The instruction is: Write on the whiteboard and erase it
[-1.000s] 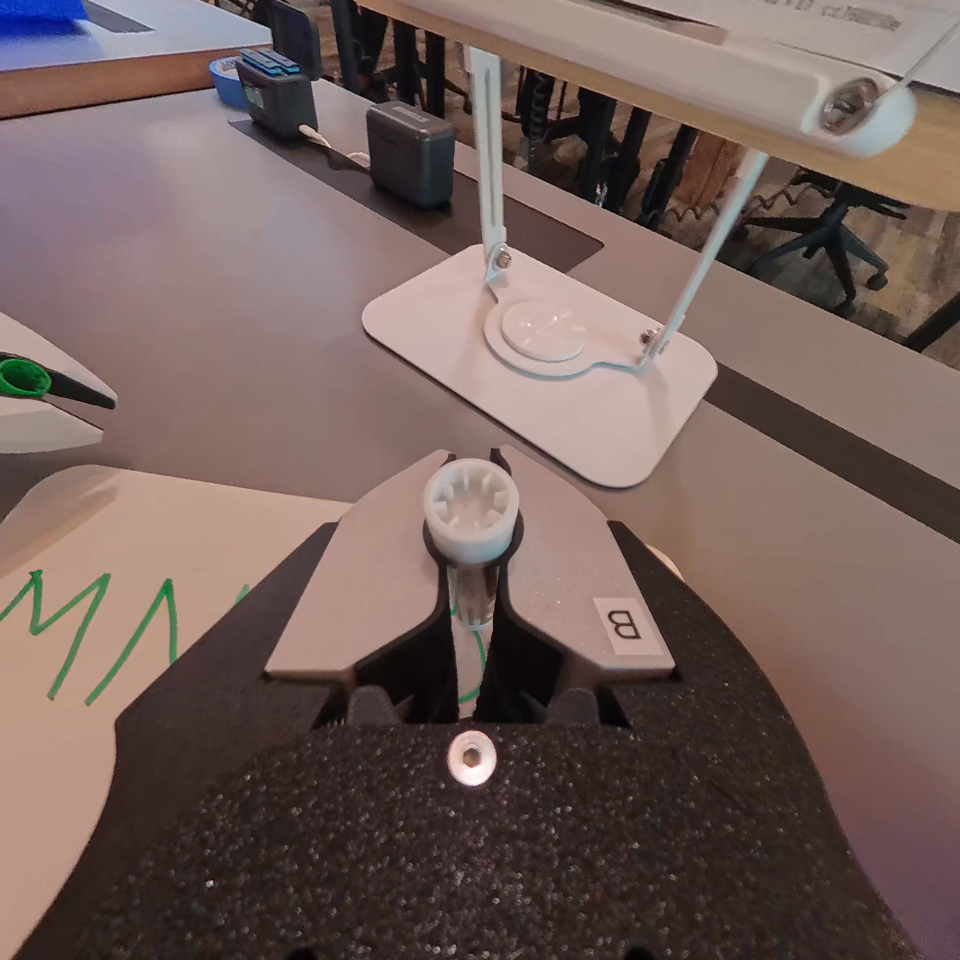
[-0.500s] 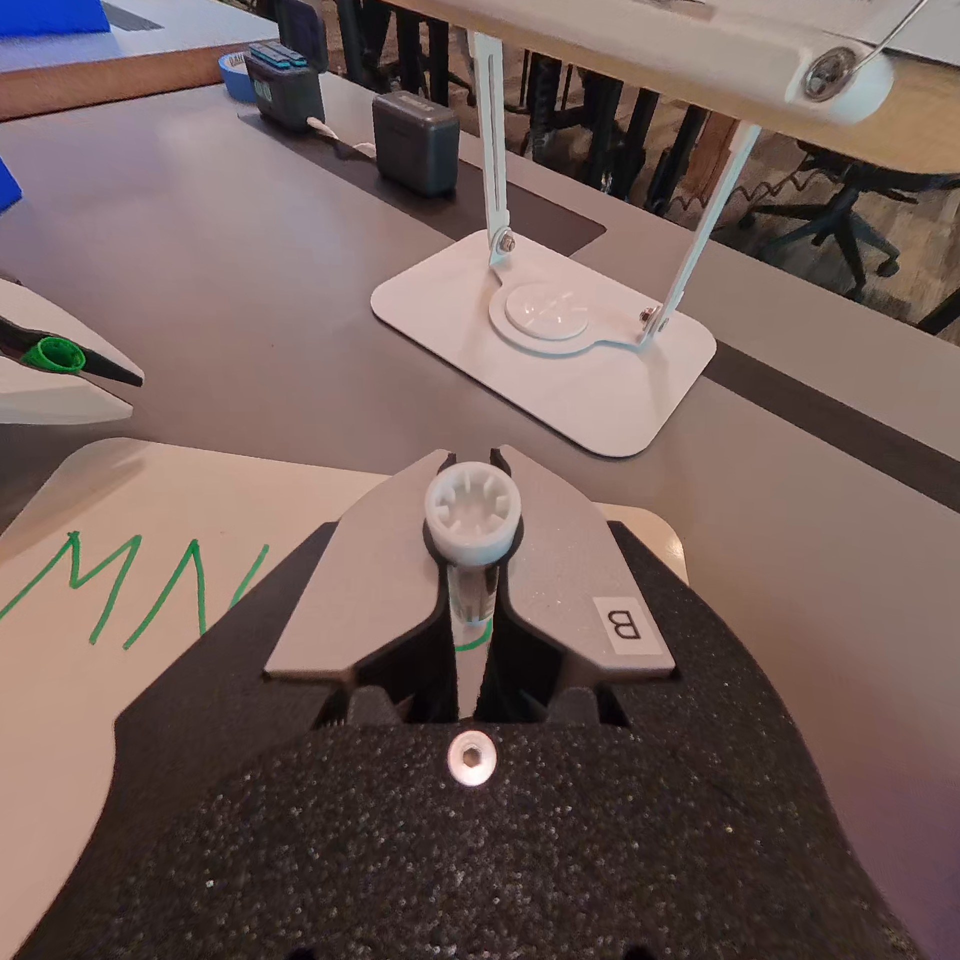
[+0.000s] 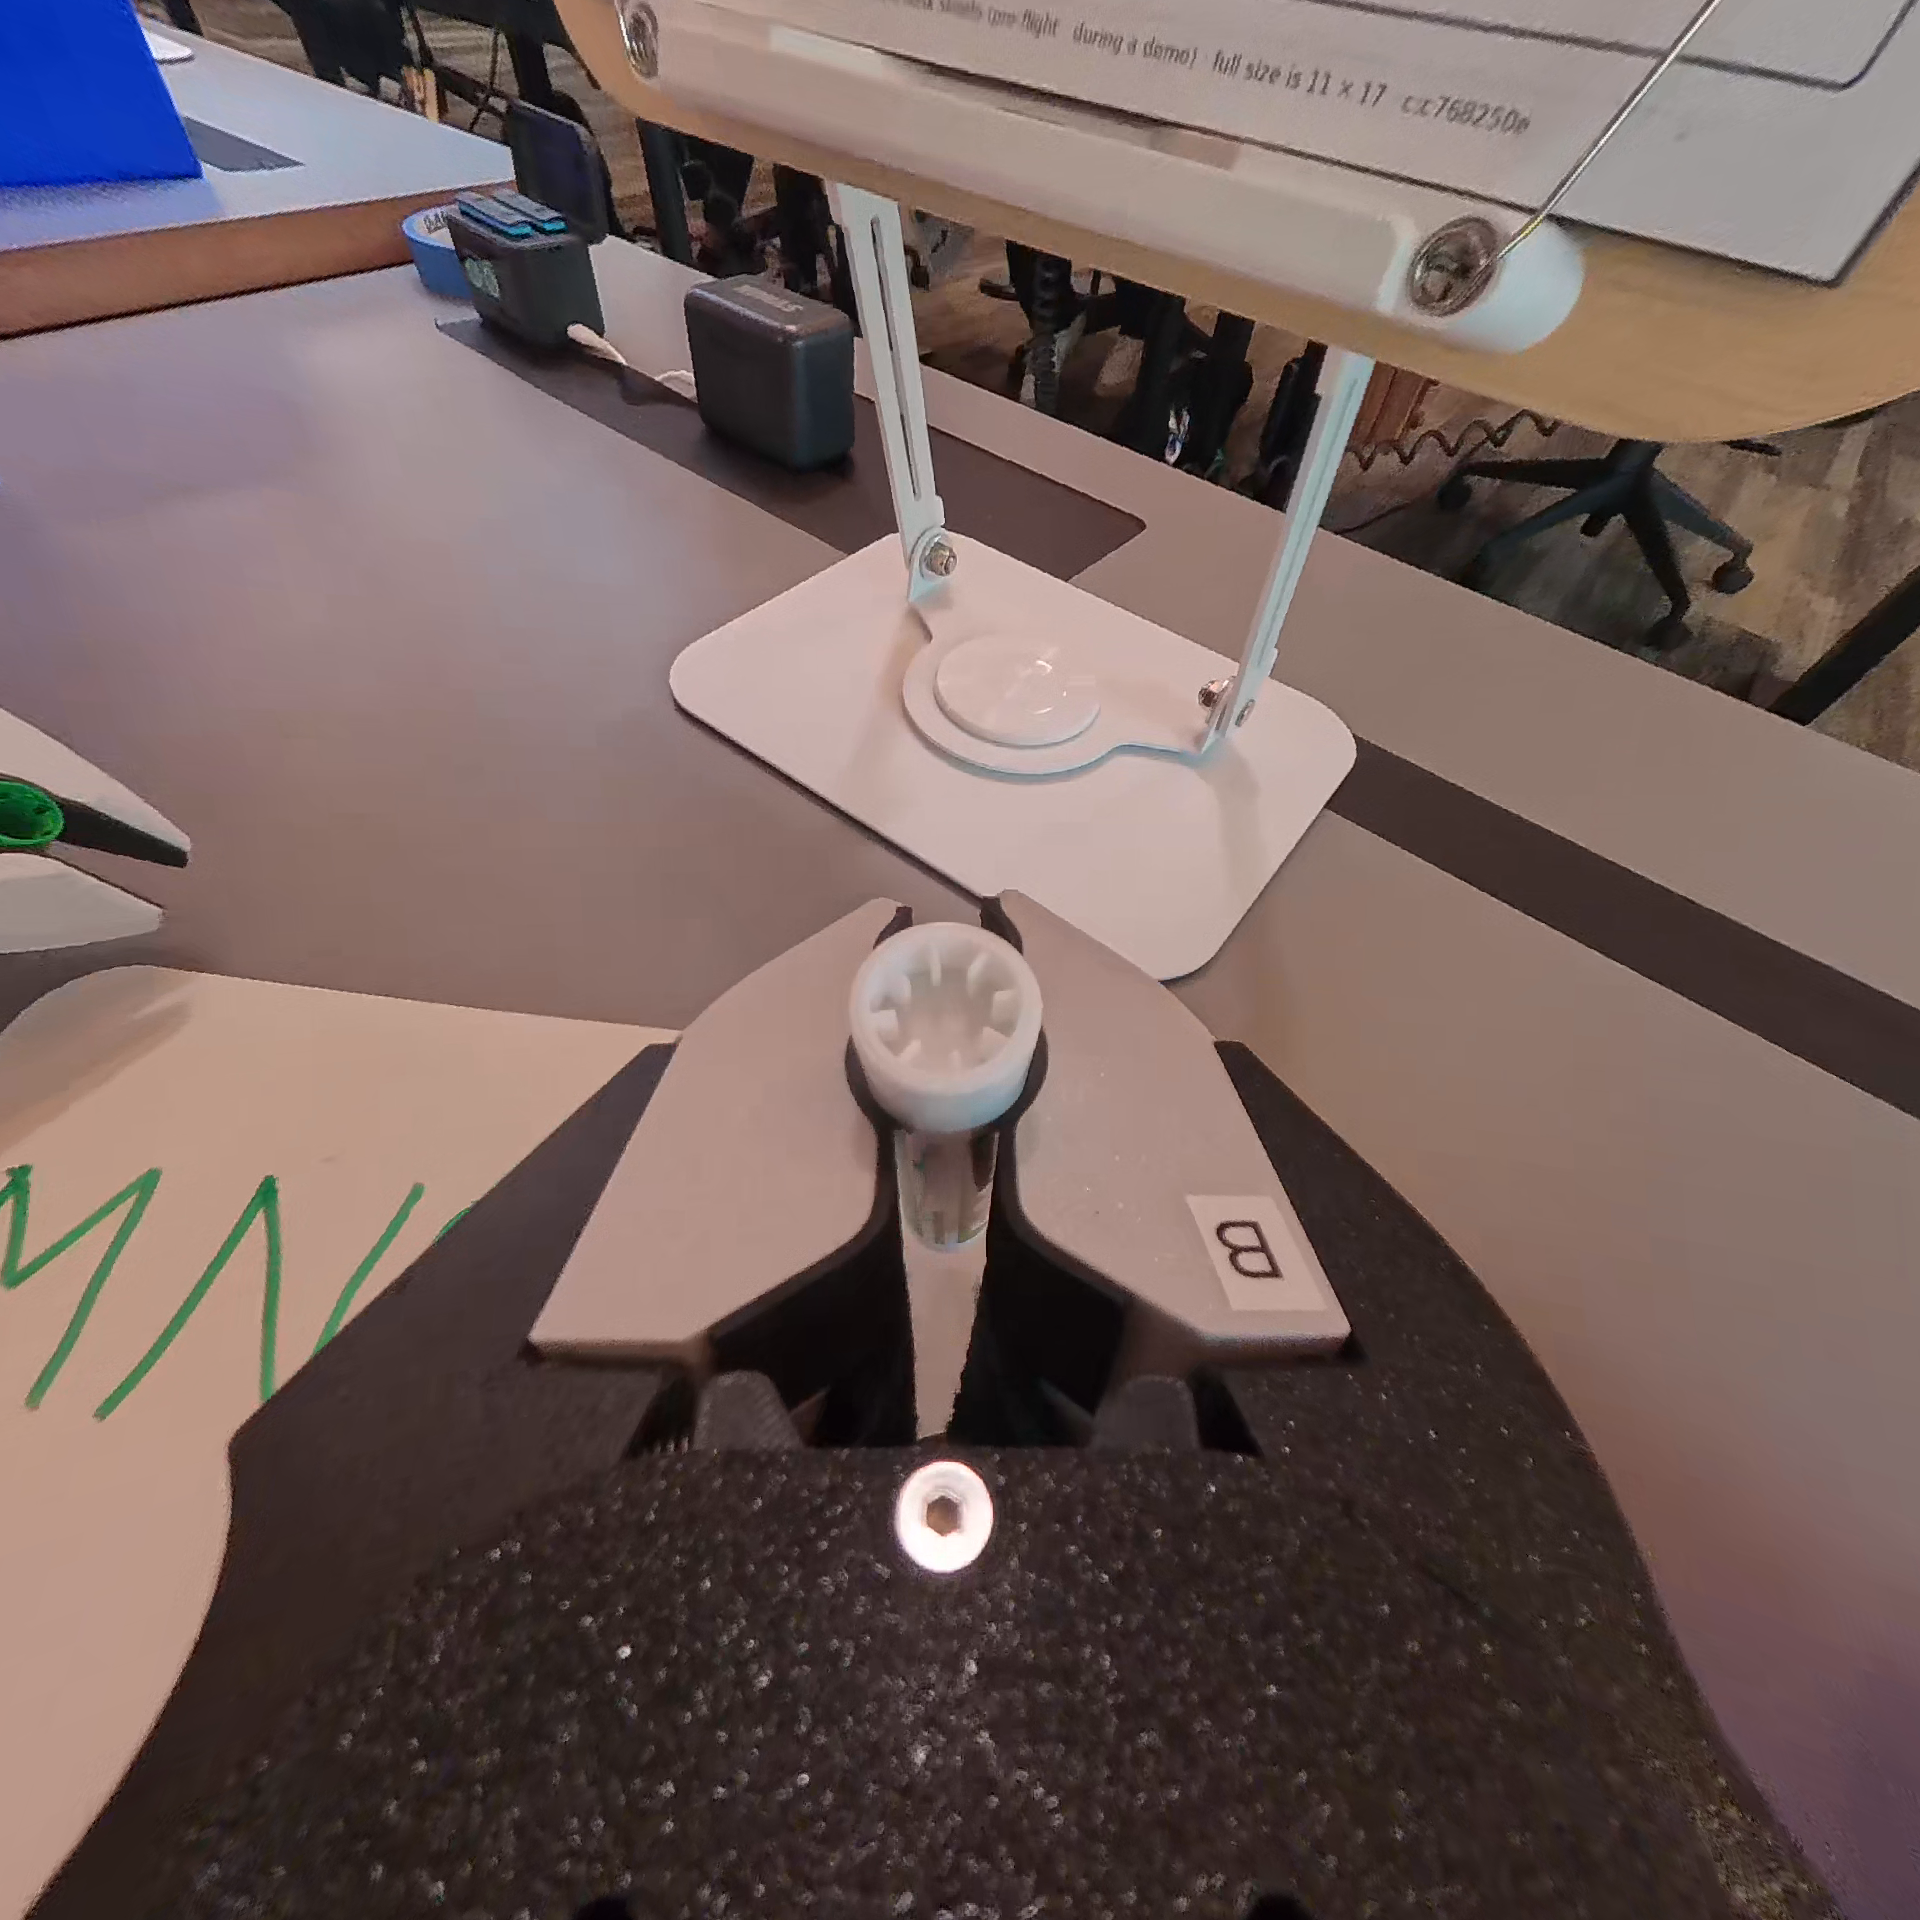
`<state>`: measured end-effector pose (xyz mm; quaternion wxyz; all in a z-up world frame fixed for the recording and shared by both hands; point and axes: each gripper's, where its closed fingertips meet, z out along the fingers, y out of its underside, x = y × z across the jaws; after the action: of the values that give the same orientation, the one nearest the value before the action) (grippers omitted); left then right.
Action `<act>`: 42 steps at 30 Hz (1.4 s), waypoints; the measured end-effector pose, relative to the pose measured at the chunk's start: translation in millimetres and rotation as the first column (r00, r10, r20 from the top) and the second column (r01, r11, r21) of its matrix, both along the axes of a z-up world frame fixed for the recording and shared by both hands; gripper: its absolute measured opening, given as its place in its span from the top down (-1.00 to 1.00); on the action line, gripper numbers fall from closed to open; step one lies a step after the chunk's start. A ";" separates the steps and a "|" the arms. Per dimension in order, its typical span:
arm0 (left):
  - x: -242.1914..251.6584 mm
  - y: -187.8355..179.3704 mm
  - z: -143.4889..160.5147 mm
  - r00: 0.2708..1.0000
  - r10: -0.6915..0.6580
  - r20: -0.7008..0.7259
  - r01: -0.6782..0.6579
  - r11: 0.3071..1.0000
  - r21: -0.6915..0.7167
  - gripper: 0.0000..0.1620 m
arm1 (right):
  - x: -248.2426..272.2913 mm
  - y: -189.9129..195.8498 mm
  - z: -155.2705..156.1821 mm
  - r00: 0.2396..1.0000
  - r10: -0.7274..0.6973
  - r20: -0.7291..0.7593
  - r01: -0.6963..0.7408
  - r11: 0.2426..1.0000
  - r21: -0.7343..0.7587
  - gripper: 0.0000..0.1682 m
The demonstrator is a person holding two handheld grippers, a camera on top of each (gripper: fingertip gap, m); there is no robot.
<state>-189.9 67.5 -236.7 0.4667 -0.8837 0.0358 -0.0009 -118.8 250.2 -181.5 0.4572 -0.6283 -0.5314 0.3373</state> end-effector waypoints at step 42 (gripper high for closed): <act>1.4 -0.2 -1.2 1.000 -0.006 0.007 0.007 1.000 -0.009 0.82 | 24.0 30.0 -9.7 0.993 -0.116 0.013 0.116 0.993 -0.032 0.84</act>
<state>-188.5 67.3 -237.9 0.4627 -0.8857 0.0370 -0.0056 -94.8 280.2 -191.1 0.4629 -0.6672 -0.4910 0.3153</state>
